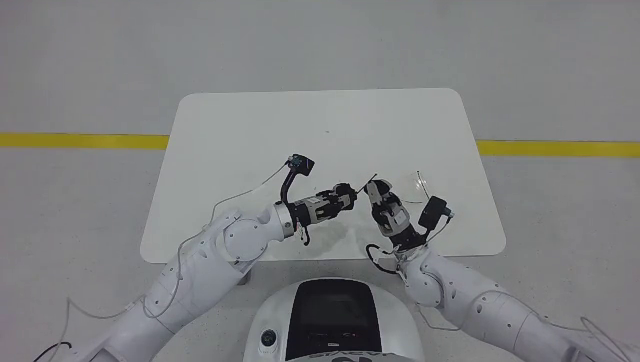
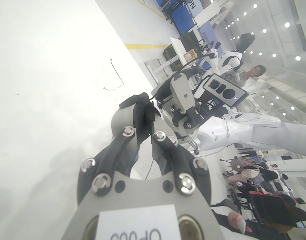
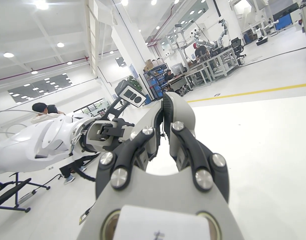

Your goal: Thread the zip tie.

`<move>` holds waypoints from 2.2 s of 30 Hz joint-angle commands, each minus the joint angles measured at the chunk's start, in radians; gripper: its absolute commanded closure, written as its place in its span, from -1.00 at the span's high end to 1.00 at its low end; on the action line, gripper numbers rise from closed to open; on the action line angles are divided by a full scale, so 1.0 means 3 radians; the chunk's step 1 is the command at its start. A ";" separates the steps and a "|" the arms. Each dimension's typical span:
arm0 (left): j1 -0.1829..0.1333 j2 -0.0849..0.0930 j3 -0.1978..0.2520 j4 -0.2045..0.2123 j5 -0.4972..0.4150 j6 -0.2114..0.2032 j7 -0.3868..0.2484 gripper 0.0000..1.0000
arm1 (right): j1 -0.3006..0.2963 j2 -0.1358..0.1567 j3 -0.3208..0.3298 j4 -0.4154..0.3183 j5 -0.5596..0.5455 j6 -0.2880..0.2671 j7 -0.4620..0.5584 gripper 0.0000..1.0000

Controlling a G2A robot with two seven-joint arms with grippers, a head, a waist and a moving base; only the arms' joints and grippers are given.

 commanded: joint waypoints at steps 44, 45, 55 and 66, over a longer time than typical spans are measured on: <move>0.0001 -0.0137 0.0229 0.0417 -0.1690 0.0000 -0.0711 -1.00 | -0.0348 0.0373 0.0047 -0.0085 -0.0388 0.0000 -0.0464 -1.00; -0.0002 -0.0144 0.0234 0.0426 -0.1674 0.0000 -0.0673 -1.00 | -0.0342 0.0374 0.0028 -0.0088 -0.0378 0.0000 -0.0465 -1.00; -0.0004 -0.0178 0.0272 0.0454 -0.1551 0.0000 -0.0475 -1.00 | -0.0333 0.0368 -0.0028 -0.0102 -0.0310 0.0000 -0.0478 -1.00; -0.0004 -0.0178 0.0272 0.0454 -0.1551 0.0000 -0.0475 -1.00 | -0.0436 0.0272 0.0180 -0.0190 -0.0342 0.0000 -0.0232 -1.00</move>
